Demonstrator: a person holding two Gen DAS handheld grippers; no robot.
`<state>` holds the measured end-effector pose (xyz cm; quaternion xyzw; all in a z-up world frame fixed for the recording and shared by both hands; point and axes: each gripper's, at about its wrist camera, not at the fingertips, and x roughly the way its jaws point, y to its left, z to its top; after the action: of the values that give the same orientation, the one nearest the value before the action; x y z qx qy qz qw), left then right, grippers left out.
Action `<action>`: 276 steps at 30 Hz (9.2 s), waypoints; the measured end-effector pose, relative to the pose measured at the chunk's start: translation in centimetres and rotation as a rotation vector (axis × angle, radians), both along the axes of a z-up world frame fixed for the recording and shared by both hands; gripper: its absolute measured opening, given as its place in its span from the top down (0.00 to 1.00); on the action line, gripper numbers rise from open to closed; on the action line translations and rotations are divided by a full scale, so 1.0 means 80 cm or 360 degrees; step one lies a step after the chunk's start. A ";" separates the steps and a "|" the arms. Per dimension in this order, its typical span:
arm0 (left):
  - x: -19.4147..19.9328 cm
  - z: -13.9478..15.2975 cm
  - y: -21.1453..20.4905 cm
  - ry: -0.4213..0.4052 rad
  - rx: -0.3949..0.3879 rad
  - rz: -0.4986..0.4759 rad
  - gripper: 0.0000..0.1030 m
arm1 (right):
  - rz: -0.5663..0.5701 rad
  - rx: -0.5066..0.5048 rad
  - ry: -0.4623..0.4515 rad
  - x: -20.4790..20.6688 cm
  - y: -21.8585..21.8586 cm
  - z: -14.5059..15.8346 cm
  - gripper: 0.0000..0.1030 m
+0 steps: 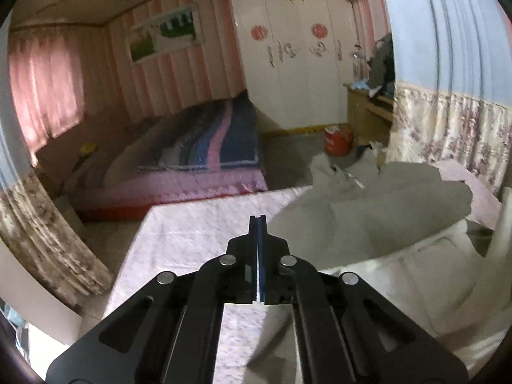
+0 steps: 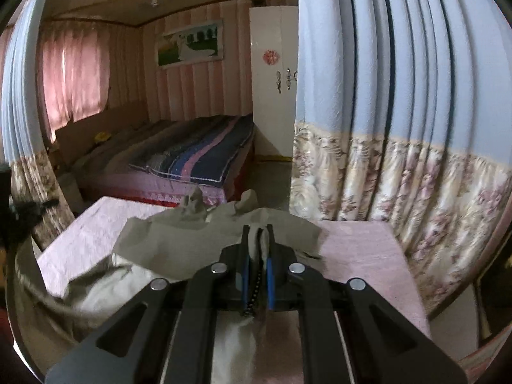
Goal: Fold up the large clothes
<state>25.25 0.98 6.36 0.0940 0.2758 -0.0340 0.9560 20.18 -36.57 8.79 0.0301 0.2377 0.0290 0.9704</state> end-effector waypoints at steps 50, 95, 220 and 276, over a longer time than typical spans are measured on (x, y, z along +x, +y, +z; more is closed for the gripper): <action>0.028 -0.088 -0.018 -0.0075 0.0183 -0.0070 1.00 | -0.0301 -0.0008 0.0632 0.164 -0.055 -0.158 0.90; -0.086 -0.141 -0.049 0.0321 0.0061 -0.0271 1.00 | -0.0018 -0.0129 0.0428 -0.028 -0.001 -0.157 0.89; 0.215 -0.094 -0.006 0.0245 -0.0009 -0.0084 0.95 | -0.0315 0.0005 0.0415 0.201 -0.131 -0.153 0.95; 0.045 -0.176 -0.050 0.0392 -0.0090 -0.0178 0.77 | -0.0203 -0.0078 0.0339 0.057 -0.062 -0.221 0.94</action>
<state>28.87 -3.03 -7.76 0.0774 0.3841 -0.1063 0.9139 24.72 -41.50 -8.86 0.0243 0.3377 -0.0419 0.9400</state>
